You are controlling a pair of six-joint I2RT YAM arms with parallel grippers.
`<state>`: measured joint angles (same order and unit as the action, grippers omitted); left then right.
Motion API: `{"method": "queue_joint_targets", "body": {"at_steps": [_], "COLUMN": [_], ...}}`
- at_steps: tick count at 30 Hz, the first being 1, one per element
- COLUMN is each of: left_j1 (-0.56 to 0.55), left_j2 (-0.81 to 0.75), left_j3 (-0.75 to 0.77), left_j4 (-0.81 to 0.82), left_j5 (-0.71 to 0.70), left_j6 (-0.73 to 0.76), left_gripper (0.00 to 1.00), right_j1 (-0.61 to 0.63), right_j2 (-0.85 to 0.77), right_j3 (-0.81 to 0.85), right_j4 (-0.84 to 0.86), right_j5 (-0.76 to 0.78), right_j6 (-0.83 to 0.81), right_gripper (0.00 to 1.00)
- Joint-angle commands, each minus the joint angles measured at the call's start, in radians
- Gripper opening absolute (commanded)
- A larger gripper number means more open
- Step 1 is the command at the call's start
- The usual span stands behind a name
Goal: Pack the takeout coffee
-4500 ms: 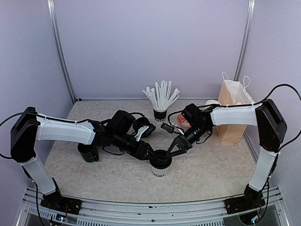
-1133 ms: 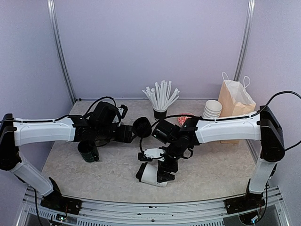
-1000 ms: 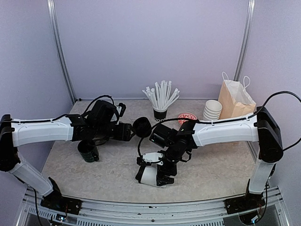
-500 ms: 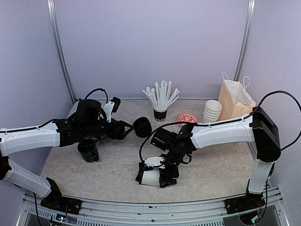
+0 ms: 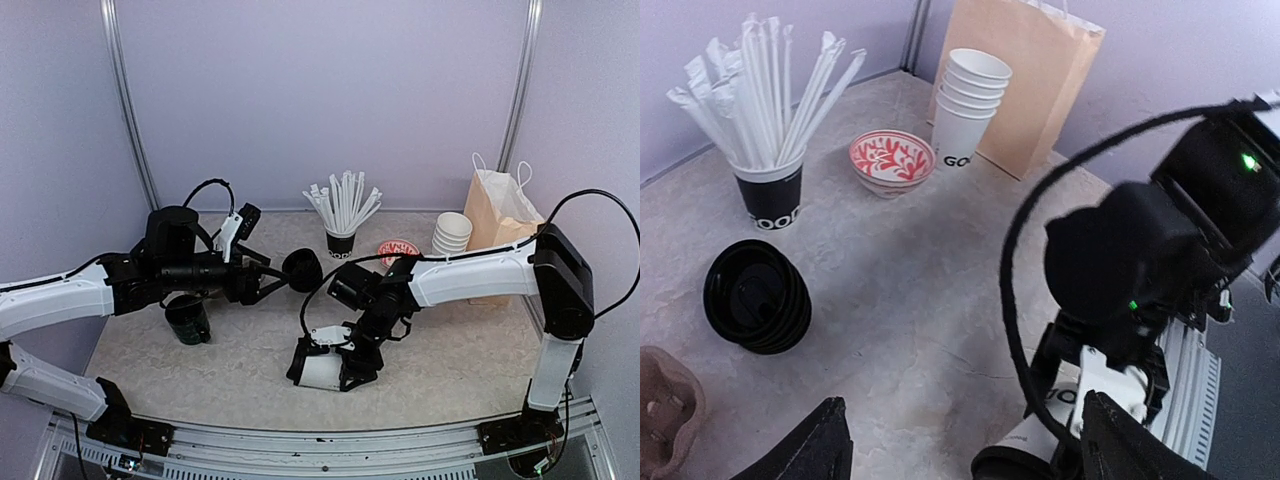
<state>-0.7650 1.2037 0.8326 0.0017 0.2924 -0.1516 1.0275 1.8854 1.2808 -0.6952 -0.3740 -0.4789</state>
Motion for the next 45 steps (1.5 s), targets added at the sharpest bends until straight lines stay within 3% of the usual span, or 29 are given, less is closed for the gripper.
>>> {"method": "queue_joint_targets", "body": {"at_steps": [1, 7, 13, 14, 15, 19, 33, 40, 42, 45], "left_j1": [0.004, -0.001, -0.019, -0.028, -0.039, -0.069, -0.117, -0.118, -0.118, -0.115], "left_j2": [-0.034, -0.017, 0.052, 0.067, 0.084, 0.117, 0.179, 0.197, 0.199, 0.198], "left_j3": [0.017, 0.045, 0.11, 0.118, 0.123, 0.127, 0.155, 0.168, 0.175, 0.2], "left_j4": [-0.081, -0.152, -0.238, -0.256, -0.268, -0.276, -0.256, -0.227, -0.236, -0.296], "left_j5": [0.161, 0.344, 0.449, 0.45, 0.449, 0.44, 0.476, 0.502, 0.5, 0.463], "left_j6": [0.096, 0.141, 0.149, 0.167, 0.177, 0.173, 0.161, 0.156, 0.156, 0.166], "left_gripper": [0.77, 0.78, 0.8, 0.85, 0.97, 0.99, 0.9, 0.78, 0.76, 0.74], "right_j1": [-0.061, -0.142, -0.145, -0.145, -0.145, -0.145, -0.145, -0.145, -0.145, -0.15], "right_j2": [-0.124, -0.178, -0.215, -0.218, -0.221, -0.23, -0.236, -0.231, -0.23, -0.243], "right_j3": [-0.025, 0.01, 0.029, 0.03, 0.03, 0.04, 0.047, 0.041, 0.037, 0.032], "right_j4": [0.006, -0.052, -0.11, -0.117, -0.123, -0.133, -0.118, -0.101, -0.097, -0.101], "right_j5": [-0.176, -0.371, -0.441, -0.449, -0.455, -0.462, -0.453, -0.436, -0.425, -0.389], "right_j6": [-0.093, -0.155, -0.212, -0.215, -0.218, -0.216, -0.191, -0.171, -0.166, -0.161], "right_gripper": [0.6, 0.61, 0.62, 0.62, 0.63, 0.63, 0.63, 0.64, 0.67, 0.8]}}
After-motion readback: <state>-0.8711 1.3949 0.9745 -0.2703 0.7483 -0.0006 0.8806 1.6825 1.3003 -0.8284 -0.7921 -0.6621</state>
